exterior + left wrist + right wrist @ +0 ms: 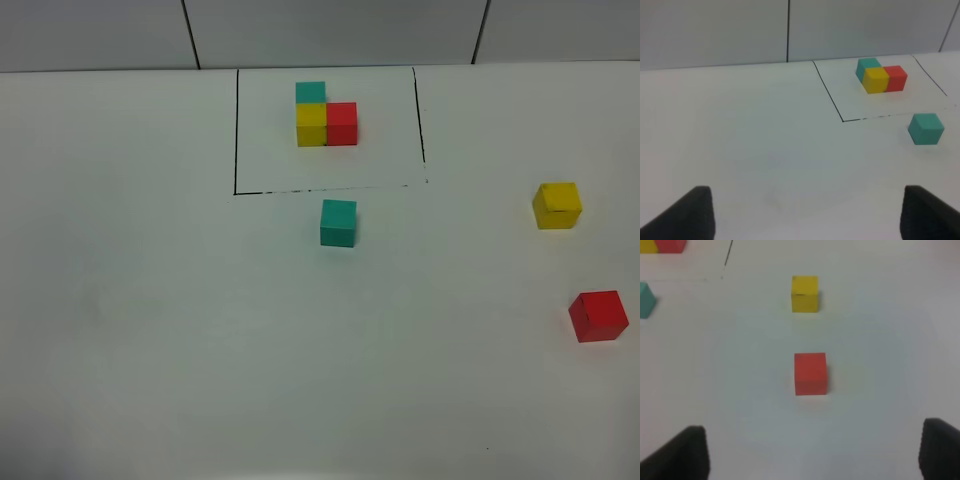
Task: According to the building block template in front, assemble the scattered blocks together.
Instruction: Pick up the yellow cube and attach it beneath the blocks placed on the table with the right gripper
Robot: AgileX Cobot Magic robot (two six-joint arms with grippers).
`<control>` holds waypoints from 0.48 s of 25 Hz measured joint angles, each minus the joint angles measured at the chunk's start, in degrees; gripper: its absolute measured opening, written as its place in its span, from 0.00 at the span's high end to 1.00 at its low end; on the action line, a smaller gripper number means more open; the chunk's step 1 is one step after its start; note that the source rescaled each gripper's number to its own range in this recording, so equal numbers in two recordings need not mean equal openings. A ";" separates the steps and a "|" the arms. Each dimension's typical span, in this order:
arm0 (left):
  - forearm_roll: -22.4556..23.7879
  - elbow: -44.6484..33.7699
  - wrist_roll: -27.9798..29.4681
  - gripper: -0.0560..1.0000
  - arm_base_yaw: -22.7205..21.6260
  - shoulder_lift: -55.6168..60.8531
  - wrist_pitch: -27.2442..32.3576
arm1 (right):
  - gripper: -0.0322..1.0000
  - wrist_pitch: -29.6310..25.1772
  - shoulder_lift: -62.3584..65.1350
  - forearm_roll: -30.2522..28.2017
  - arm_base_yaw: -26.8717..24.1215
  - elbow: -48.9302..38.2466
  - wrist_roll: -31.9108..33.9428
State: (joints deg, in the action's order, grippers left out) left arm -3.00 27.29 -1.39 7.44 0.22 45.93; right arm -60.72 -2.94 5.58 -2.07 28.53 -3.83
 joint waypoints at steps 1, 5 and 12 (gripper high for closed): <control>-0.25 0.00 -0.08 0.01 0.00 0.00 0.06 | 0.27 0.00 0.00 0.00 0.00 0.00 0.00; -1.53 0.57 -0.35 0.01 0.00 0.04 1.86 | 0.27 0.00 0.00 0.00 0.00 0.00 0.00; -2.85 1.76 -0.41 0.01 0.00 0.04 5.43 | 0.27 0.00 0.00 0.00 0.00 0.00 -0.06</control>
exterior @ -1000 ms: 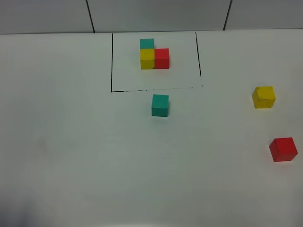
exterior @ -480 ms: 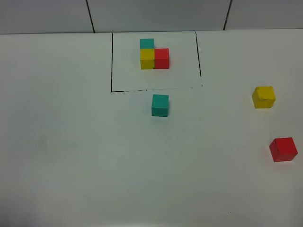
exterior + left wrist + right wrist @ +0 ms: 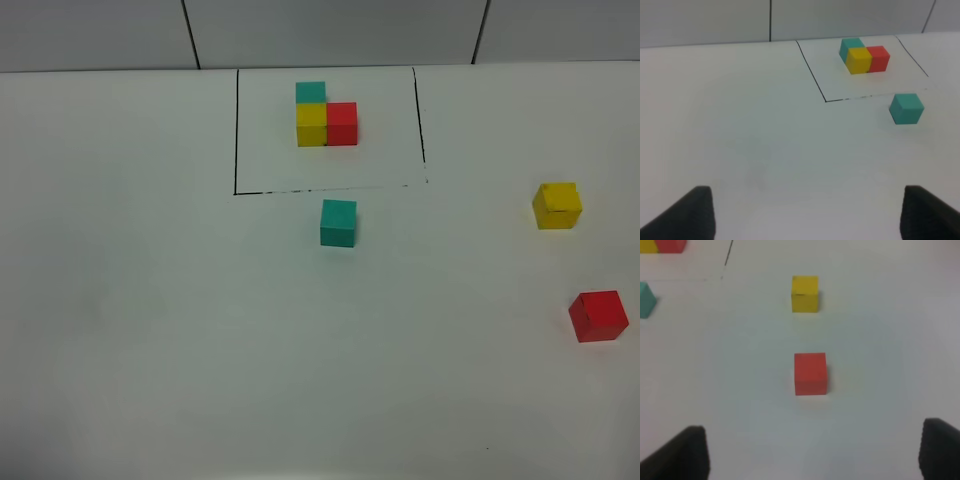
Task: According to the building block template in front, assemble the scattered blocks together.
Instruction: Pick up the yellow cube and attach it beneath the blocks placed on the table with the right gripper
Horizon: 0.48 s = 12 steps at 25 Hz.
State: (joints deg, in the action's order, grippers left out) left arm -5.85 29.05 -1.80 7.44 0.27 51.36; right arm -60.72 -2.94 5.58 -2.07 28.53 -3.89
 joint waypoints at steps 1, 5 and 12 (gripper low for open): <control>-0.17 0.12 0.00 0.02 0.00 0.00 0.58 | 0.27 0.00 0.00 0.00 0.00 0.00 0.00; -0.43 0.42 0.00 0.02 0.00 0.00 2.11 | 0.27 0.00 0.00 0.00 0.00 0.00 0.00; -0.49 0.42 0.00 0.02 0.00 0.00 5.33 | 0.27 0.00 0.00 0.00 0.00 0.00 0.05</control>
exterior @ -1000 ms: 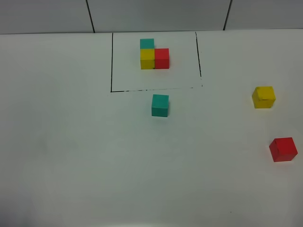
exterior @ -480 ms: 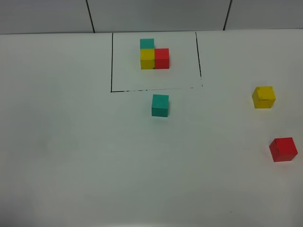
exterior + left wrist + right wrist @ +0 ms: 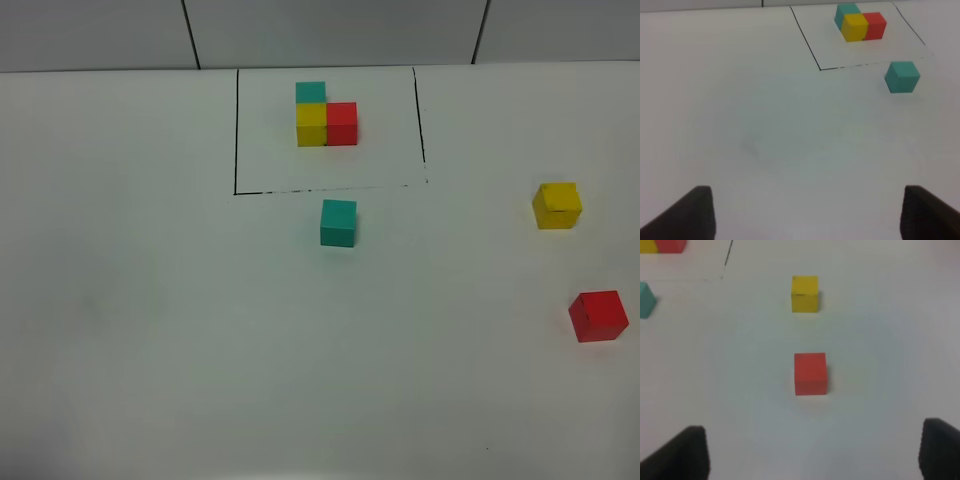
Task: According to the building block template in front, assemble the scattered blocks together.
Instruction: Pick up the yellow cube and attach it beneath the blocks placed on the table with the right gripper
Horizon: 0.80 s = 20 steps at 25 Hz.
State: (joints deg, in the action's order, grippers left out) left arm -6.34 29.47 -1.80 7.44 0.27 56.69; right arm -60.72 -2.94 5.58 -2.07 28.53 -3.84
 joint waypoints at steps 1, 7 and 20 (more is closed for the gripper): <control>0.00 0.00 0.00 0.02 0.00 0.00 0.28 | 0.27 0.00 0.00 0.00 0.00 0.00 0.00; 0.00 0.00 0.00 0.02 0.00 0.00 1.47 | 0.27 0.00 0.00 0.00 0.00 0.00 0.05; 0.00 -0.10 0.00 0.02 0.00 0.00 1.79 | 0.27 0.00 0.00 0.00 0.00 0.00 0.05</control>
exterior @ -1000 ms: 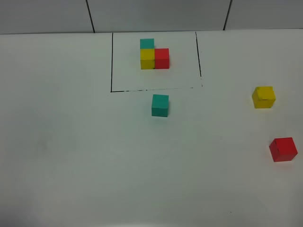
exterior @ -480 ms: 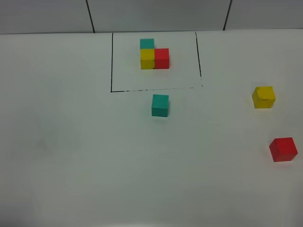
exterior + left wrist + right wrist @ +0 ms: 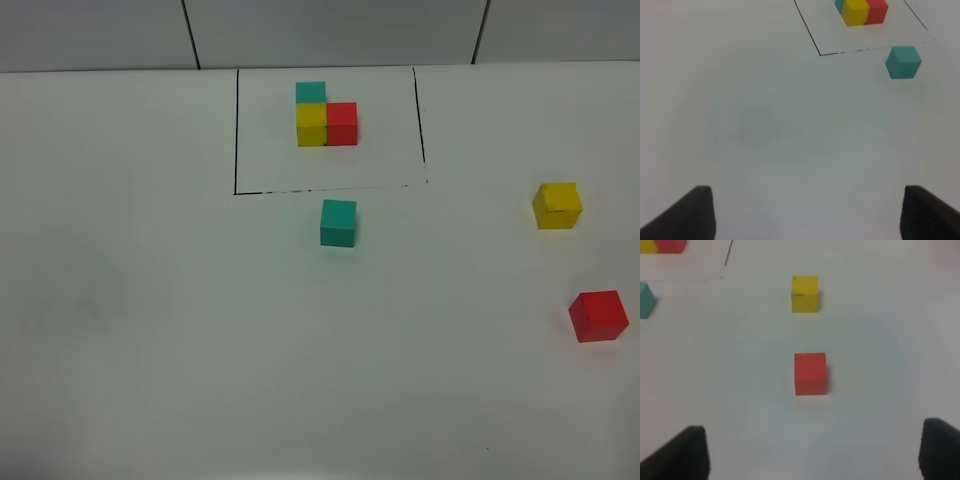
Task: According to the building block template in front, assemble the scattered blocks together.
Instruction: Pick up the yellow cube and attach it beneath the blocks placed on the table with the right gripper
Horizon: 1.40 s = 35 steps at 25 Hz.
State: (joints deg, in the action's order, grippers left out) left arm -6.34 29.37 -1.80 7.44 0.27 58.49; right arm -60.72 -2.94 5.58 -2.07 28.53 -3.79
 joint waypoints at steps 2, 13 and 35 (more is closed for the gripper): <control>0.00 0.00 0.00 0.02 0.00 0.00 0.00 | 0.27 0.00 0.00 0.00 0.00 0.00 0.00; 0.94 -0.48 1.37 0.02 0.00 0.00 0.58 | 0.27 0.00 0.00 0.00 0.00 0.00 0.07; 1.29 -0.48 1.49 0.02 -1.41 0.00 0.64 | 0.27 0.00 0.00 0.00 0.00 0.00 0.07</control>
State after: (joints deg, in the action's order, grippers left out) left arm -5.05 28.90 -0.31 6.03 0.27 59.13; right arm -60.72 -2.94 5.58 -2.07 28.53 -3.72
